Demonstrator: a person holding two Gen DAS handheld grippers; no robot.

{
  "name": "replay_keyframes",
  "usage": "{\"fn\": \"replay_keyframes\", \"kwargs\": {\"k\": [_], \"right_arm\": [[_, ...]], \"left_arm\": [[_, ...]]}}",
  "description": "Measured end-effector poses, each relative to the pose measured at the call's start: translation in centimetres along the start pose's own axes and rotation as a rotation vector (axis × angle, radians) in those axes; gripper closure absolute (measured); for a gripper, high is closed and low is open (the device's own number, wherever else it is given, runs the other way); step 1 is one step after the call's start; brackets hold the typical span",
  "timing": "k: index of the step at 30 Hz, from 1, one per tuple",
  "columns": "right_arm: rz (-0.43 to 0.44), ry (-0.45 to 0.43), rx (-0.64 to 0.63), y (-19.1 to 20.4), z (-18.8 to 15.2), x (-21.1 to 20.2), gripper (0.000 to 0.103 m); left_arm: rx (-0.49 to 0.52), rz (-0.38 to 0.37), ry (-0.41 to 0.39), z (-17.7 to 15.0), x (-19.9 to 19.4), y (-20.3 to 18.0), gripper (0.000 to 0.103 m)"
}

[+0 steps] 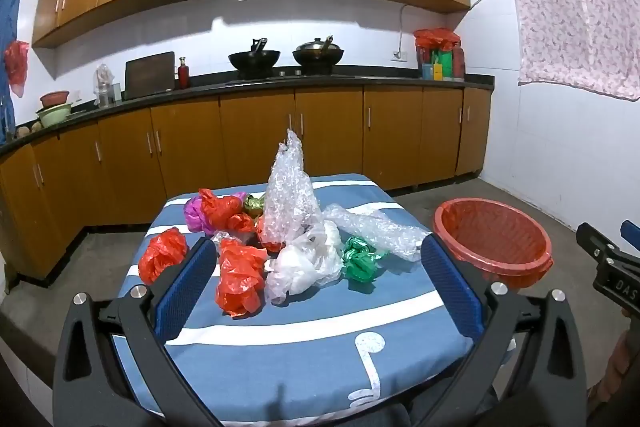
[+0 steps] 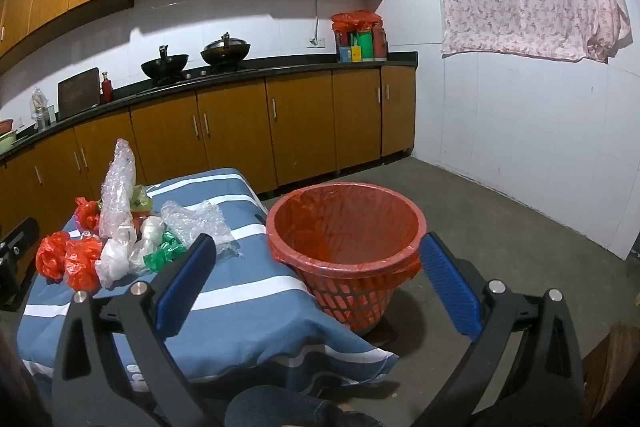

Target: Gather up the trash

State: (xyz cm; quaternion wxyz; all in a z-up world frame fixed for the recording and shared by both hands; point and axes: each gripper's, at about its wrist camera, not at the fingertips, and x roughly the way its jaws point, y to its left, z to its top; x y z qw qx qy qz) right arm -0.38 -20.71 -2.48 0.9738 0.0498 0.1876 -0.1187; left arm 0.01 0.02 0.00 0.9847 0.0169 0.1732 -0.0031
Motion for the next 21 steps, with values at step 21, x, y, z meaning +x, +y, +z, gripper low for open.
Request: {"fn": "replay_keyframes", "kwargs": {"k": [21], "right_arm": [[0.0,-0.004,0.001,0.04,0.03,0.0,0.004]], "left_arm": [[0.007,0.001,-0.004,-0.02,-0.01,-0.07,0.002]]}}
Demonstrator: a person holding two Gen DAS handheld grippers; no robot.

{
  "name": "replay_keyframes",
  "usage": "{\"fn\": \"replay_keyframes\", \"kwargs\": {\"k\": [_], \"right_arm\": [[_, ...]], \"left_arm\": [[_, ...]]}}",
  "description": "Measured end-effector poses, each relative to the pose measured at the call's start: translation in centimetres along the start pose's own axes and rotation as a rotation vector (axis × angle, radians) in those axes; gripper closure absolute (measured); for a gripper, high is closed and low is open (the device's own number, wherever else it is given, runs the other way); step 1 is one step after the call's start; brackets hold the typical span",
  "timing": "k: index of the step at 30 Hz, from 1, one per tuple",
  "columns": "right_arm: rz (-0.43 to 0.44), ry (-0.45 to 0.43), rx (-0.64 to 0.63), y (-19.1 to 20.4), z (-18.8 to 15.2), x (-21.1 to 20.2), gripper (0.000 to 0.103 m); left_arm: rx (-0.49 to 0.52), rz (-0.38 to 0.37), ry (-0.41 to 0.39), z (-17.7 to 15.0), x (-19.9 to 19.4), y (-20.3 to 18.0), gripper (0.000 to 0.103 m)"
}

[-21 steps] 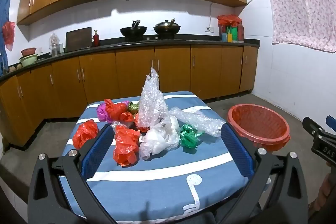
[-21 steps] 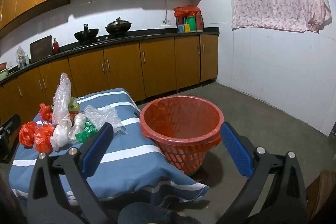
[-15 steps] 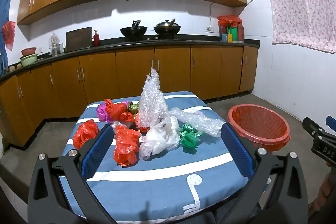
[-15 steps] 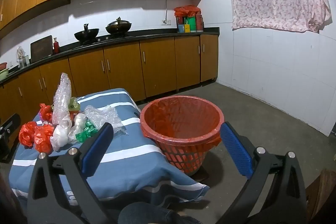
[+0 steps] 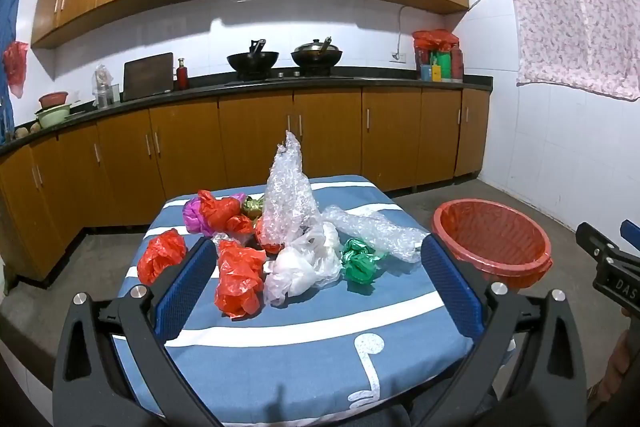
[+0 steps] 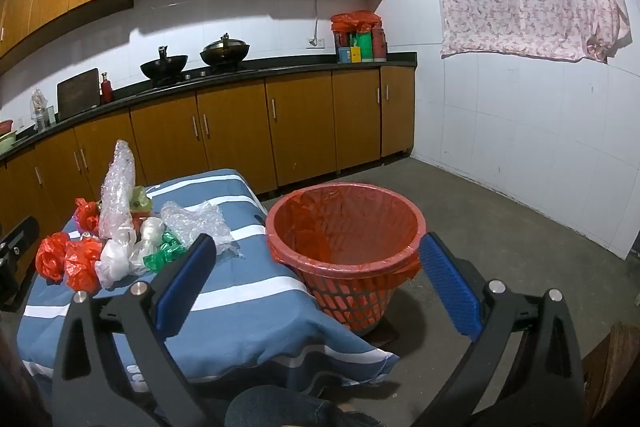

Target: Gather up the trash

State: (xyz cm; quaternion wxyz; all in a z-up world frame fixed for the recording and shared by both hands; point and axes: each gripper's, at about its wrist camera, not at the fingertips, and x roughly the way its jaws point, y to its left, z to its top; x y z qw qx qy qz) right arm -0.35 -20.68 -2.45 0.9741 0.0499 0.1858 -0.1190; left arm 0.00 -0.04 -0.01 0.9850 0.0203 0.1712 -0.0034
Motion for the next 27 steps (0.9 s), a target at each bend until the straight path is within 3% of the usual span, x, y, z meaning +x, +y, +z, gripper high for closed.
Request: {"fn": "replay_keyframes", "kwargs": {"k": [27], "right_arm": [[0.0,-0.001,0.001,-0.16,0.08,-0.03,0.004]], "left_arm": [[-0.001,-0.001,-0.001,-0.01,-0.01,0.01,0.002]]}}
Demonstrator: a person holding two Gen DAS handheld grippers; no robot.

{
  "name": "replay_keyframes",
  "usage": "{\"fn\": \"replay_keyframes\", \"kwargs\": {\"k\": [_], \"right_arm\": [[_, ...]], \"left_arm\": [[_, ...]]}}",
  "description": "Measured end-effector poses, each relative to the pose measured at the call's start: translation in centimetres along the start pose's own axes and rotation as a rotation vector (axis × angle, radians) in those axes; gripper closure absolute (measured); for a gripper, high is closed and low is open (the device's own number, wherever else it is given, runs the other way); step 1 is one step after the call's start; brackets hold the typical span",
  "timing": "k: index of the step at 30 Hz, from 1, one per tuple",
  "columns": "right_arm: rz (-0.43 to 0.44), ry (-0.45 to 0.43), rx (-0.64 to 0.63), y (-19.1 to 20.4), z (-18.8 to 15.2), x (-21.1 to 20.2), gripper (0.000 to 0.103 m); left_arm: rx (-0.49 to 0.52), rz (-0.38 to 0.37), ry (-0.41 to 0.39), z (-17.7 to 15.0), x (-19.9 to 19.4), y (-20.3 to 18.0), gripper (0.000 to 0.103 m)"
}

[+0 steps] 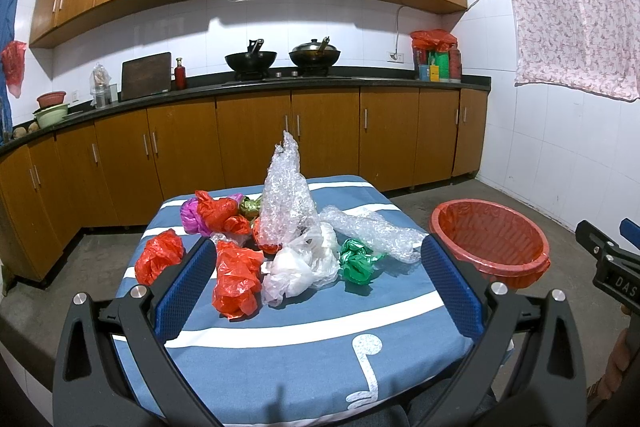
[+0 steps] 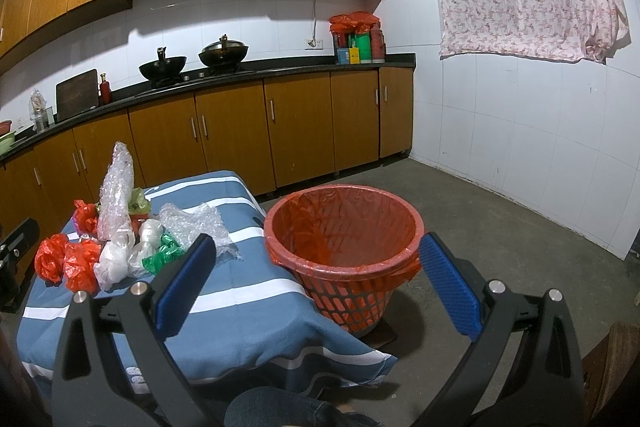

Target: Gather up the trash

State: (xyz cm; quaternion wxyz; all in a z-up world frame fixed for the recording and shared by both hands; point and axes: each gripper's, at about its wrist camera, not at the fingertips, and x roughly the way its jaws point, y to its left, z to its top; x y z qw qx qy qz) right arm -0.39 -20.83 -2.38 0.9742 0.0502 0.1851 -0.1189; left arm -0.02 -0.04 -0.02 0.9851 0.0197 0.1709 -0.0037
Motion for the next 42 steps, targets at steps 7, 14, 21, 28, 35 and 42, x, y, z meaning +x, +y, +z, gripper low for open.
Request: {"fn": "replay_keyframes", "kwargs": {"k": [7,14,21,28,35,42], "right_arm": [[0.0,0.0,0.0,-0.1,0.09,-0.01,0.004],[0.001,0.0,0.002,-0.22,0.15,0.01,0.004],[0.001,0.0,0.003,-0.32,0.2,0.01,0.004],[0.001,0.0,0.003,-0.35,0.24,0.01,0.004],[0.001,0.001,0.004,-0.31,0.19,0.03,0.004],[0.0,0.001,0.004,-0.18,0.08,0.08,0.004]], "left_arm": [[-0.001,-0.001,0.001,0.08,-0.16,-0.56,0.002],[-0.001,-0.001,0.001,0.07,-0.16,-0.55,0.002],[-0.002,0.0,0.001,0.07,-0.17,-0.57,0.002],[-0.001,-0.001,0.001,0.07,-0.17,-0.6,0.002],[-0.003,-0.001,0.002,0.07,-0.17,-0.63,0.002],[-0.002,-0.001,0.003,0.06,-0.13,-0.52,0.002]]}}
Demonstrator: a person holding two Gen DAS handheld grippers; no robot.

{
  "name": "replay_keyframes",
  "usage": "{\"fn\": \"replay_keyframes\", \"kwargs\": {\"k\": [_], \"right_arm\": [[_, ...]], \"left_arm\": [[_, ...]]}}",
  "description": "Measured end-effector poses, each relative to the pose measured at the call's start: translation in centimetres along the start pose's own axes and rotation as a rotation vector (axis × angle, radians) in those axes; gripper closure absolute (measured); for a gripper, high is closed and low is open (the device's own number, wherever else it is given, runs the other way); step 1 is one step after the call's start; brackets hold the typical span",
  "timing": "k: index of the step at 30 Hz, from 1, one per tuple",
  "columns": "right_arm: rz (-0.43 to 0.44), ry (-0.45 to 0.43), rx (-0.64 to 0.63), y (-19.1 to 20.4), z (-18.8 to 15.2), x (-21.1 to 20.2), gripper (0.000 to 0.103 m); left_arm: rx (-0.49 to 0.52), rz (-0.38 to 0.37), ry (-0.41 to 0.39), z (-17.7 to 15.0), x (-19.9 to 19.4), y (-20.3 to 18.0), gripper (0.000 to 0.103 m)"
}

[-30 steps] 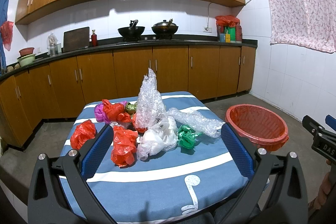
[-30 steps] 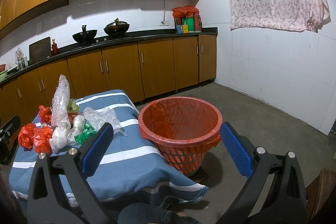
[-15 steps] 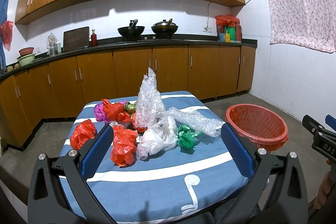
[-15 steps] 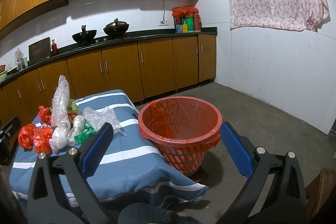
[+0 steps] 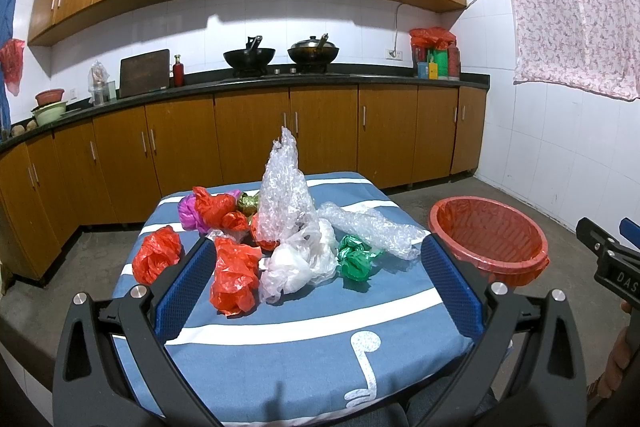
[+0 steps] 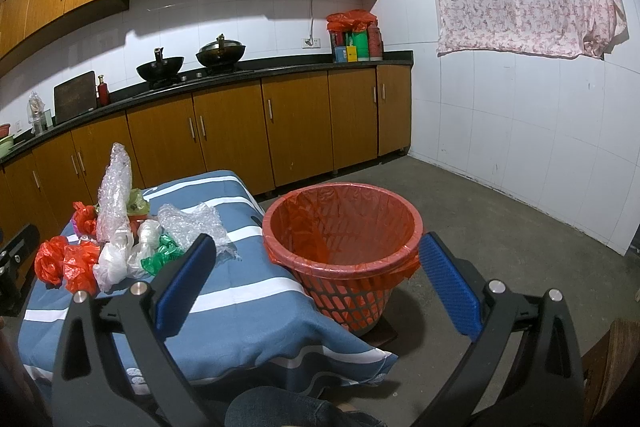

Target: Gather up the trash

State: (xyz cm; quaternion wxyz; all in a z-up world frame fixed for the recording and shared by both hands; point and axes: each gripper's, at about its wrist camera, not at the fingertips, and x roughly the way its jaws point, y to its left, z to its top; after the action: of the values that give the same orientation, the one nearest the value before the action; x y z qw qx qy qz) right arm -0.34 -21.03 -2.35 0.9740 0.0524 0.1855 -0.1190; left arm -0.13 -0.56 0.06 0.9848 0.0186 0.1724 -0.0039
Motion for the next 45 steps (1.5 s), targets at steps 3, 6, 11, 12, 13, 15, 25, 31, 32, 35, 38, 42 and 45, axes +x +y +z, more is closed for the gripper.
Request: {"fn": "replay_keyframes", "kwargs": {"k": [3,6,11,12,13,15,25,31,32,35,38,42,45], "right_arm": [[0.0,0.001,0.001,-0.6,0.5,0.0,0.004],[0.0,0.001,0.001,-0.6,0.5,0.0,0.004],[0.0,0.007,0.003,-0.9,0.8,0.2,0.004],[0.0,0.008,0.003,-1.1,0.9,0.0,0.004],[0.001,0.009,0.004,-1.2,0.7,0.0,0.004],[0.007,0.017,0.008,-1.6,0.6,0.4,0.004],[0.054,0.092,0.03,0.4,-0.4,3.8,0.004],[0.153,0.147,0.004,3.7,0.2,7.8,0.004],[0.17,0.156,-0.012,4.7,0.3,8.6,0.004],[0.204,0.172,-0.045,6.6,0.5,10.5,0.01],[0.237,0.195,-0.092,9.4,0.7,12.8,0.016],[0.261,0.221,-0.148,12.0,0.9,15.6,0.022],[0.284,0.247,-0.178,13.7,1.0,17.8,0.026]], "left_arm": [[0.0,0.001,0.001,0.3,-0.5,-0.5,0.002],[-0.003,0.003,0.003,0.0,-0.4,-0.8,0.002],[-0.002,0.014,0.017,-1.2,0.3,-0.6,0.002],[-0.003,0.016,0.024,-1.3,0.3,-0.5,0.002],[-0.005,0.019,0.032,-1.4,0.4,-0.3,0.002],[-0.012,0.027,0.047,-1.5,0.8,0.4,0.002],[-0.102,0.176,0.159,-2.3,4.2,7.7,0.002],[-0.179,0.311,0.196,-2.0,7.0,14.8,0.002],[-0.185,0.333,0.205,-2.1,7.6,16.0,0.002],[-0.195,0.359,0.244,-2.6,9.3,18.0,0.002],[-0.206,0.353,0.308,-3.5,11.6,20.1,0.002],[-0.199,0.344,0.354,-4.1,13.4,20.7,0.002],[-0.171,0.341,0.375,-4.2,15.2,20.9,0.003]]}}
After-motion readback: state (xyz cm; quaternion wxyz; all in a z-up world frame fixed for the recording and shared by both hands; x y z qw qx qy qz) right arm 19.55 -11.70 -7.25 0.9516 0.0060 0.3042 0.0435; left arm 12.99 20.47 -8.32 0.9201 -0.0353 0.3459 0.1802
